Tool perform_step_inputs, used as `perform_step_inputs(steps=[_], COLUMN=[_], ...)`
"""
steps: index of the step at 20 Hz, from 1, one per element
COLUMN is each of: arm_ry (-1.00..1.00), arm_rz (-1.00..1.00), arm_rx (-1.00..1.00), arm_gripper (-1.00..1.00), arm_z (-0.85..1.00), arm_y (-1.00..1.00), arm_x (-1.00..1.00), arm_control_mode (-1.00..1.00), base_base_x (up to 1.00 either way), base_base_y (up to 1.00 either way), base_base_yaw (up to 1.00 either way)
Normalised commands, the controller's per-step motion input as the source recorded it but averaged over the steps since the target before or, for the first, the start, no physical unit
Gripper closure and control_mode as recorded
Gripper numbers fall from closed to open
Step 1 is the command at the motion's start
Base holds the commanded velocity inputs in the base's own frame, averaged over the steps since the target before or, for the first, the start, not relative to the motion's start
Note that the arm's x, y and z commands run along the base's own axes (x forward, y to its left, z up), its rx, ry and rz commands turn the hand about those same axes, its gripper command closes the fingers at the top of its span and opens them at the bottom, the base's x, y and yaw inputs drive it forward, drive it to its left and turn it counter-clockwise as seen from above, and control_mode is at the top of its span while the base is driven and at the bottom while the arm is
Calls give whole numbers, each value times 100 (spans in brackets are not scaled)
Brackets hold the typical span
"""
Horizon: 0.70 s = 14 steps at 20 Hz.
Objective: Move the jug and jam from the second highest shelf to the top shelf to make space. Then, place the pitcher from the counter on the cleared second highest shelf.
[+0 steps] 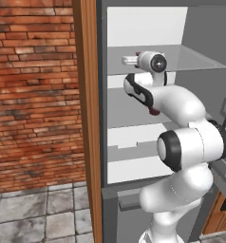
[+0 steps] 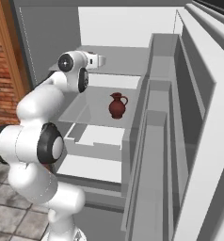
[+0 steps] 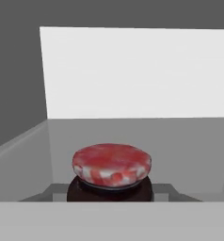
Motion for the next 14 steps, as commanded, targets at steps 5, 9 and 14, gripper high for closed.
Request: perform_step_inputs(steps=[5, 9, 14], arm_ry=[0, 0, -3], arm_rz=[1, 1, 1], arm_rx=[0, 0, 0], arm_gripper=[100, 100, -100], arm_z=[-24, -26, -29], arm_y=[0, 0, 0], arm_x=[45, 44, 25], arm_control_mode=[-100, -100, -100], base_base_x=[0, 0, 0], base_base_y=[0, 0, 0], base_base_yaw=[0, 0, 0])
